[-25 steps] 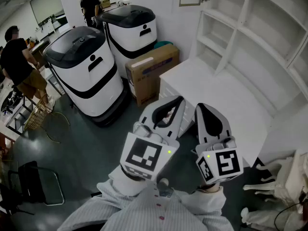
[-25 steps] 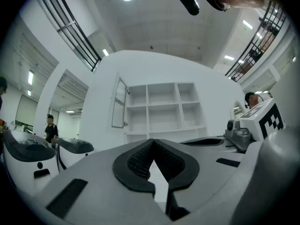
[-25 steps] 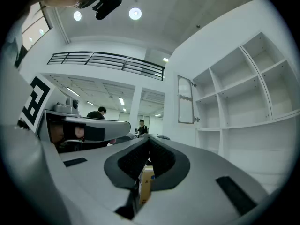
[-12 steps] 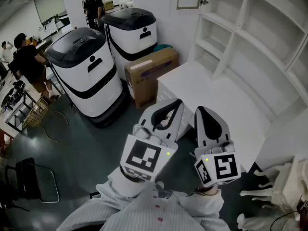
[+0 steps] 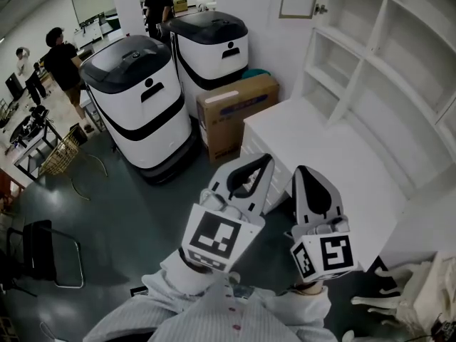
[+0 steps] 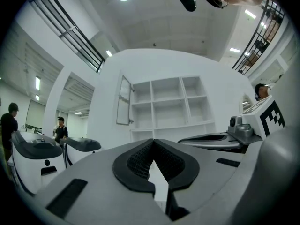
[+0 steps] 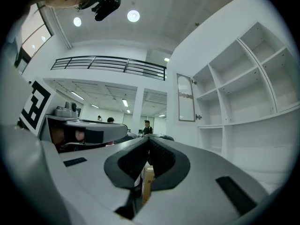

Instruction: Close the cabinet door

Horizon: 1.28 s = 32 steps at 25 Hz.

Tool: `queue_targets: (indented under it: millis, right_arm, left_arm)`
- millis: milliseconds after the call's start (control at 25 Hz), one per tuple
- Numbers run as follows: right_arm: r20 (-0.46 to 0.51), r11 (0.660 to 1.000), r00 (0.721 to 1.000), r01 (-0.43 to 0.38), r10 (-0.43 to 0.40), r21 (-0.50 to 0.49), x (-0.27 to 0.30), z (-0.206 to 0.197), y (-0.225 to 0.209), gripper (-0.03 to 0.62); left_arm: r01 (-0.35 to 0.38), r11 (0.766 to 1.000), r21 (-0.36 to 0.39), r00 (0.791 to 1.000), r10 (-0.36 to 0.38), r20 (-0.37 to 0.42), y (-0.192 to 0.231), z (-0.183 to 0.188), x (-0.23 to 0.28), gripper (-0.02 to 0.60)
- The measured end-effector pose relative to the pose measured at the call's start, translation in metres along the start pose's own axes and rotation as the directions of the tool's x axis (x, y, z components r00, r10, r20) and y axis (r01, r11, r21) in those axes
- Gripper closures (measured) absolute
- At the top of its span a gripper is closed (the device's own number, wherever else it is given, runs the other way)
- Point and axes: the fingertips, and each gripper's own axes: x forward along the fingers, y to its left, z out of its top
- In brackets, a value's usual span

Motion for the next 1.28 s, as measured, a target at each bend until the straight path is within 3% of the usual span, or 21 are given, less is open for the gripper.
queue_targets:
  millis: [400, 960, 1280]
  right_arm:
    - [-0.015, 1.000, 0.999, 0.031, -0.031, 0.006, 0.078, -0.015, -0.025, 0.582]
    - [-0.011, 0.992, 0.992, 0.127, -0.127, -0.017, 0.239, -0.022, -0.054, 0.582]
    - [-0.053, 0.986, 0.984, 0.167, -0.168, -0.019, 0.281, -0.038, -0.058, 0.582]
  left_arm:
    - [0.008, 1.000, -0.014, 1.000, -0.008, -0.007, 0.067, -0.018, 0.053, 0.572]
    - [0.073, 0.997, -0.016, 0.997, -0.072, 0.035, 0.208, -0.026, 0.153, 0.572]
    - [0.121, 0.992, -0.040, 0.993, -0.121, 0.018, 0.242, -0.044, 0.181, 0.572]
